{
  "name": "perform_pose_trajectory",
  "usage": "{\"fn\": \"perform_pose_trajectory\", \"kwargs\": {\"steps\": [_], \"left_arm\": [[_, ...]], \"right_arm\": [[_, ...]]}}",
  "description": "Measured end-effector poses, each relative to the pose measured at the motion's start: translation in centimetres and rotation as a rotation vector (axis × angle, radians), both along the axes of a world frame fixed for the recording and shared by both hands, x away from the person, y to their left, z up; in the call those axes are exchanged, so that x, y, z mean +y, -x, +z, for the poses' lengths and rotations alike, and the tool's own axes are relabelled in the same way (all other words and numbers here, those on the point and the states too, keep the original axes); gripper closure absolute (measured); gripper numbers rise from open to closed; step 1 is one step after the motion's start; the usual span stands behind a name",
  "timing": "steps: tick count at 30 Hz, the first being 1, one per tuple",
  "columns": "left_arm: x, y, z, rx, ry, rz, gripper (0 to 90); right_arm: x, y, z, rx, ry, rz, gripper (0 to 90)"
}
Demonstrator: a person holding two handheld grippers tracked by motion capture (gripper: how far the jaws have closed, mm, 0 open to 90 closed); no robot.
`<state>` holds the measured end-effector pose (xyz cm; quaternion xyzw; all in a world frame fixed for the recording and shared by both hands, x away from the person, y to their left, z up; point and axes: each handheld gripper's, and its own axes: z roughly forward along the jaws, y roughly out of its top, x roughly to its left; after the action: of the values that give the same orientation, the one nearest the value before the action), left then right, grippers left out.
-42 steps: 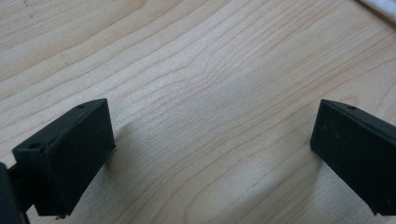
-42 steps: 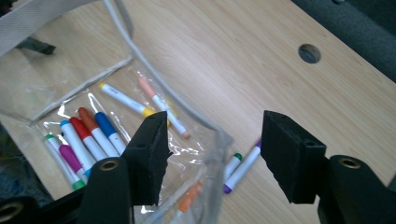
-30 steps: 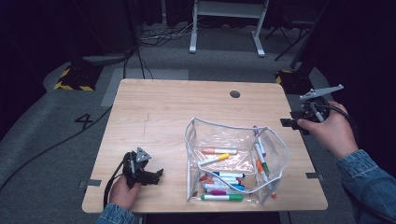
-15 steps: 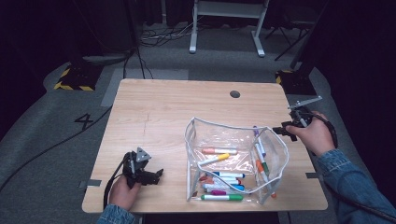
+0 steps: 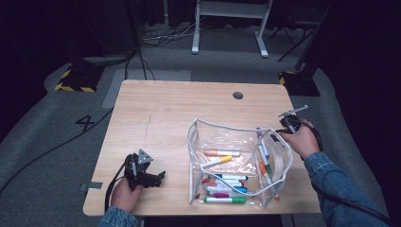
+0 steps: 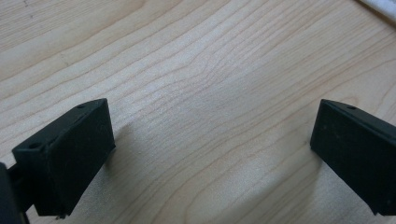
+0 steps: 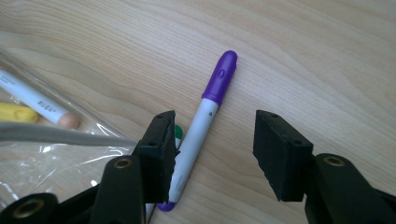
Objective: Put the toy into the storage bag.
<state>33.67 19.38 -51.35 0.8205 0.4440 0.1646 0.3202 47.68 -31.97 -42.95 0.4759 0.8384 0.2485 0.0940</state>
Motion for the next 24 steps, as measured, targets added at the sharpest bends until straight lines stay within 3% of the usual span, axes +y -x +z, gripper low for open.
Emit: {"fn": "perform_pose_trajectory", "kwargs": {"steps": [3,6,10,14,18,24], "left_arm": [[0.0,0.0,0.0,-0.001,-0.002,0.0,0.0],[0.0,0.0,0.0,0.0,0.003,0.0,0.0],[0.0,0.0,0.0,0.001,0.0,-0.003,0.0],[0.0,0.0,0.0,-0.002,-0.002,0.0,0.0],[0.0,0.0,0.0,-0.001,-0.002,-0.003,0.0],[0.0,0.0,0.0,0.0,0.003,-0.001,0.0]], "right_arm": [[0.2,-0.4,-1.4,-0.004,-0.014,-0.008,51.7],[0.4,-0.7,-2.8,0.025,-0.019,-0.03,53.4],[0.4,-1.2,-3.8,0.036,-0.024,-0.036,56.2],[0.6,-1.5,-4.1,0.049,-0.011,-0.051,62.3],[0.6,-1.6,-4.5,0.072,0.02,-0.072,75.6],[0.6,-1.6,-4.2,0.117,0.021,-0.128,77.1]]}}
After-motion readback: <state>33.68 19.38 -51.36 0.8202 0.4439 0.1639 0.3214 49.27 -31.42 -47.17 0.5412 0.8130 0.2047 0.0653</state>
